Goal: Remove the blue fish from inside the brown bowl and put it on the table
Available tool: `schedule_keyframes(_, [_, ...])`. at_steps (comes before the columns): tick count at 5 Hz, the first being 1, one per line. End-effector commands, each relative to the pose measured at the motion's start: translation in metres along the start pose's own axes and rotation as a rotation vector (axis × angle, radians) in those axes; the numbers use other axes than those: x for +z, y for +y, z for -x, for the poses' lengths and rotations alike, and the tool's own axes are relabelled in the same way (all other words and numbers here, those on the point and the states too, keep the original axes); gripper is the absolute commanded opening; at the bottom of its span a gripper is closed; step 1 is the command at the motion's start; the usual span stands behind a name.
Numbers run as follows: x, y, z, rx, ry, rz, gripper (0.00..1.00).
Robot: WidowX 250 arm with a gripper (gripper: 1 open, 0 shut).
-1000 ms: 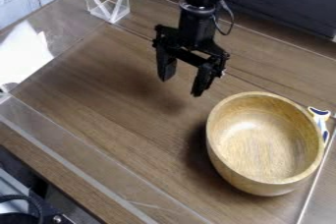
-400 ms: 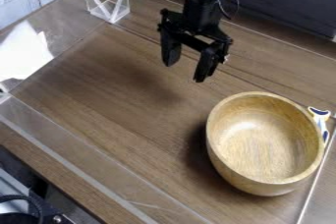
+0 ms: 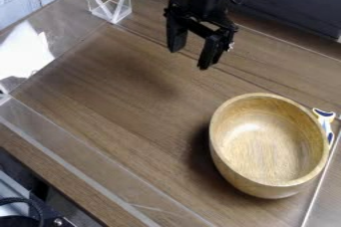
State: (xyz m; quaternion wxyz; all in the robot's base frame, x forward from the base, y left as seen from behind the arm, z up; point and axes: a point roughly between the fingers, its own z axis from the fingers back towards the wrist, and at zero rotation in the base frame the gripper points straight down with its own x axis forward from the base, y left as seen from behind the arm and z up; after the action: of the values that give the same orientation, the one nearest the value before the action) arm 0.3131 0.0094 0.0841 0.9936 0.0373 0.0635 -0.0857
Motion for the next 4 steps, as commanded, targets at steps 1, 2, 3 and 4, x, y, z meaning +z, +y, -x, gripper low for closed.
schedule_keyframes(1, [0.015,-0.011,0.004,0.008,-0.057,-0.012,1.0])
schedule_keyframes(2, [0.017,-0.011,-0.011,-0.021,-0.069,-0.027,1.0])
schedule_keyframes(3, [0.027,-0.005,-0.035,-0.07,-0.107,-0.077,1.0])
schedule_keyframes(4, [0.028,0.003,-0.046,-0.109,-0.13,-0.107,1.0])
